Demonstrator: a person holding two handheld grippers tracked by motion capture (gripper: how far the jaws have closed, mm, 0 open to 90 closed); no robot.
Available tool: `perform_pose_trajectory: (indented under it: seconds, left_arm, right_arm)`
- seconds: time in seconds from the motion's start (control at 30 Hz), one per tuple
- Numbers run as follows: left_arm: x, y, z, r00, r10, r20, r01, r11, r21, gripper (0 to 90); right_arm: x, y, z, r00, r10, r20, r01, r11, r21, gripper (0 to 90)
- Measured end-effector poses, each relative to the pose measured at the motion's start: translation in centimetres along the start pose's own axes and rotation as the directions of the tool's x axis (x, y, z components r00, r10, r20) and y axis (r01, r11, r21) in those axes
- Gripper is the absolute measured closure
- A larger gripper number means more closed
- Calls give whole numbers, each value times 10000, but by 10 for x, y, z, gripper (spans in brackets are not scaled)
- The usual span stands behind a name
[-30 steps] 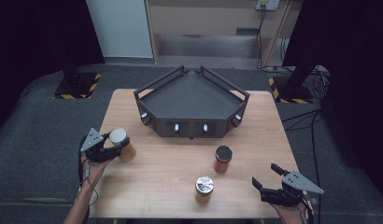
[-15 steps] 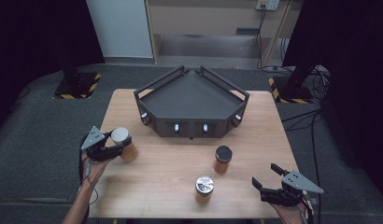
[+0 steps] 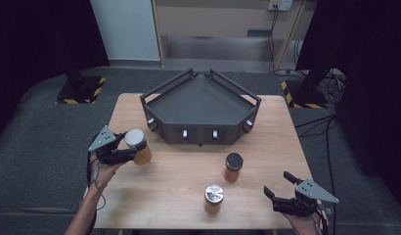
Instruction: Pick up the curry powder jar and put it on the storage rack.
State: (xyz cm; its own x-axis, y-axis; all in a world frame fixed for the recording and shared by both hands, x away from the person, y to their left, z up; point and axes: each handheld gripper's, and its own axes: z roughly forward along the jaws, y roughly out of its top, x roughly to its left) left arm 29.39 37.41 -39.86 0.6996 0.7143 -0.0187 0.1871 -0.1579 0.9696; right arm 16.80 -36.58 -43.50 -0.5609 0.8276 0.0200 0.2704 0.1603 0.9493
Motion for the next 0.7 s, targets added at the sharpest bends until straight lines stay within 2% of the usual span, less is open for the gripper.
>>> perform_pose_trajectory:
  seconds: [0.2, 0.23, 0.3, 0.33, 0.37, 0.7]
  left_arm:
    - [-3, 22, 7, 9995, 142, 267, -142, 9999, -15, 331]
    - [-4, 30, 10, 9995, 150, 285, -150, 9999, -22, 331]
    - [-4, 35, 11, 9993, 163, 322, -163, 9999, -15, 331]
    - [-5, 43, 14, 9991, 173, 383, -173, 9998, 7, 331]
    - [-5, 43, 14, 9991, 173, 383, -173, 9998, 7, 331]
    - [-8, 81, 30, 9989, 245, 411, -253, 9995, 193, 331]
  right_arm:
    - [0, 0, 0, 10000, 7, 0, -7, 10000, -12, 88]
    - [0, 0, 0, 10000, 5, -12, -5, 10000, -17, 87]
    - [0, 0, 0, 10000, 8, -17, -8, 10000, -16, 87]
    - [0, 0, 0, 10000, 5, -23, -5, 10000, -19, 87]
    - [0, 0, 0, 10000, 5, -23, -5, 10000, -19, 87]
    - [-1, 0, 0, 10000, 25, -38, -25, 10000, -20, 87]
